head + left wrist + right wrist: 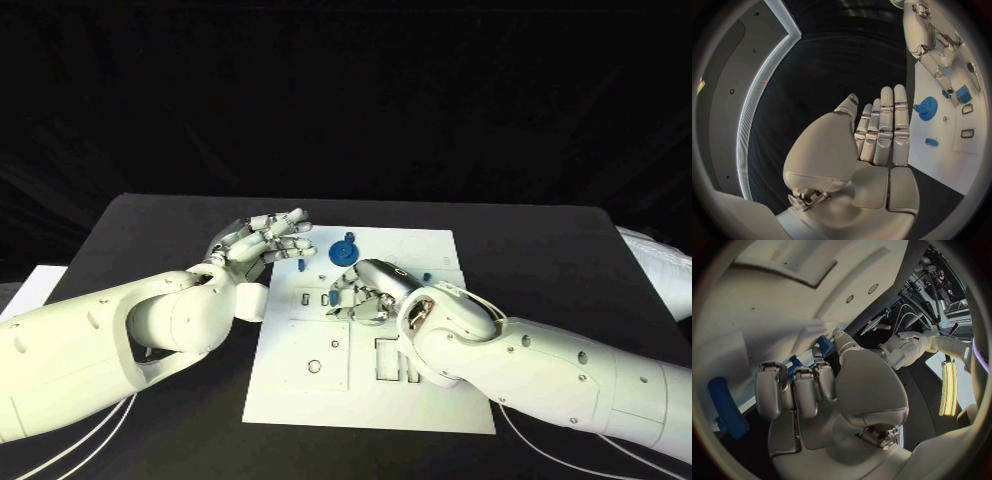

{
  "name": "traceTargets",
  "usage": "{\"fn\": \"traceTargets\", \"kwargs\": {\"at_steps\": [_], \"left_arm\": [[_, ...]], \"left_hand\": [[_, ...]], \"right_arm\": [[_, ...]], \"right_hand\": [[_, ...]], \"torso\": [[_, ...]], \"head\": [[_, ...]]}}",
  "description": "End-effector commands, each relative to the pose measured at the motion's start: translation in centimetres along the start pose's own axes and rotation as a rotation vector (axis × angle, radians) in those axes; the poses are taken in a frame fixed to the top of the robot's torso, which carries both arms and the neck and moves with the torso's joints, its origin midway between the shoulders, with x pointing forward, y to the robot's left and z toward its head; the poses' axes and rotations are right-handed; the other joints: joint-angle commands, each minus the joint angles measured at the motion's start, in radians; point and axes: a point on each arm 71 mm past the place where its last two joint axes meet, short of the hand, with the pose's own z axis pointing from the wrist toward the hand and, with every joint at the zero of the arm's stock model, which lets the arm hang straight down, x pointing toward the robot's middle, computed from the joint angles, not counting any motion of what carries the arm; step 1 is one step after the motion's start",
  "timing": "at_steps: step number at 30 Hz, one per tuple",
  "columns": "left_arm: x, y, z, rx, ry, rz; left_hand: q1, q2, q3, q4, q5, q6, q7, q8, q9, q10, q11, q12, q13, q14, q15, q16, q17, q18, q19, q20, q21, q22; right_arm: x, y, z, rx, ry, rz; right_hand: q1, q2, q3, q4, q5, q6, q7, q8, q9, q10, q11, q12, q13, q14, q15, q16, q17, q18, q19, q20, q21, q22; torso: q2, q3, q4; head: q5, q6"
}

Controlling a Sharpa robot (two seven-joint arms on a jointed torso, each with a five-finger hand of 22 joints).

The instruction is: Assemble the parts on the task board

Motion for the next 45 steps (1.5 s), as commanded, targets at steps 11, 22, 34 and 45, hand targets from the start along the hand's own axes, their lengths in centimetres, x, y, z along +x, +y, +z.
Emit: {"fn": "traceTargets", "kwargs": {"at_steps": [11,22,34,45], "left_arm": [[-1.7,1.4,-0.1,-0.275,0.086,0.468],[-2.7,2.2,0.6,-0.574,0.101,1.001],[-1.2,1.1,2.5,-0.656,0.112,1.167],[1.0,1.0,4.4,-0.66,0.174,1.257]], "left_hand": [[-0.042,-0.021,-0.019,0.005,-0.006,0.034,-0.06,0.026,0.01,0.166,-0.066,0.188,0.141,0.208,-0.083,0.685,0.608,-0.008,0.176,-0.085,0.347,0.248],[-0.165,0.006,-0.109,0.109,-0.036,0.057,-0.104,0.224,0.094,0.115,-0.111,0.78,0.659,0.315,-0.113,1.313,1.242,-0.085,0.269,-0.104,0.922,0.934],[-0.3,0.045,-0.277,0.112,-0.071,0.01,-0.139,0.415,0.252,0.184,-0.147,1.095,0.999,0.317,-0.142,1.318,1.248,-0.106,0.306,-0.135,1.023,1.08],[-0.293,0.06,-0.33,0.112,-0.072,-0.03,-0.148,0.497,0.336,0.2,-0.152,1.136,1.051,0.317,-0.147,1.318,1.248,-0.113,0.32,-0.14,1.052,1.127]], "right_arm": [[-6.5,0.1,-2.8,-0.099,-0.06,0.202],[-12.2,-3.6,-5.0,0.005,-0.174,0.233],[-13.0,-5.1,-5.1,0.059,-0.187,0.211],[-12.9,-5.5,-4.9,0.082,-0.171,0.203]], "right_hand": [[0.006,-0.002,-0.025,0.004,0.019,-0.001,-0.008,0.0,0.0,-0.005,0.006,-0.03,0.108,0.092,0.006,0.002,0.197,0.014,-0.028,0.008,-0.028,-0.042],[0.027,0.024,-0.031,0.005,0.039,0.004,-0.009,0.002,0.001,-0.011,0.005,-0.042,0.099,0.092,0.005,0.002,0.197,0.016,-0.034,0.007,-0.037,-0.054],[0.027,0.028,-0.032,0.007,0.042,0.007,-0.009,0.003,0.002,-0.011,0.004,-0.044,0.098,0.092,0.005,0.002,0.197,0.017,-0.035,0.007,-0.038,-0.056],[0.032,0.029,-0.036,0.007,0.048,0.01,-0.011,0.004,0.002,-0.012,0.003,-0.047,0.095,0.092,0.004,0.002,0.197,0.018,-0.037,0.007,-0.041,-0.061]], "torso": [[-0.019,0.0129,-0.0181],[-0.038,0.026,-0.0447],[-0.047,0.034,-0.0497],[-0.047,0.0329,-0.0495]], "head": [[0.025,0.004],[0.053,-0.002],[0.064,-0.009],[0.067,-0.021]]}}
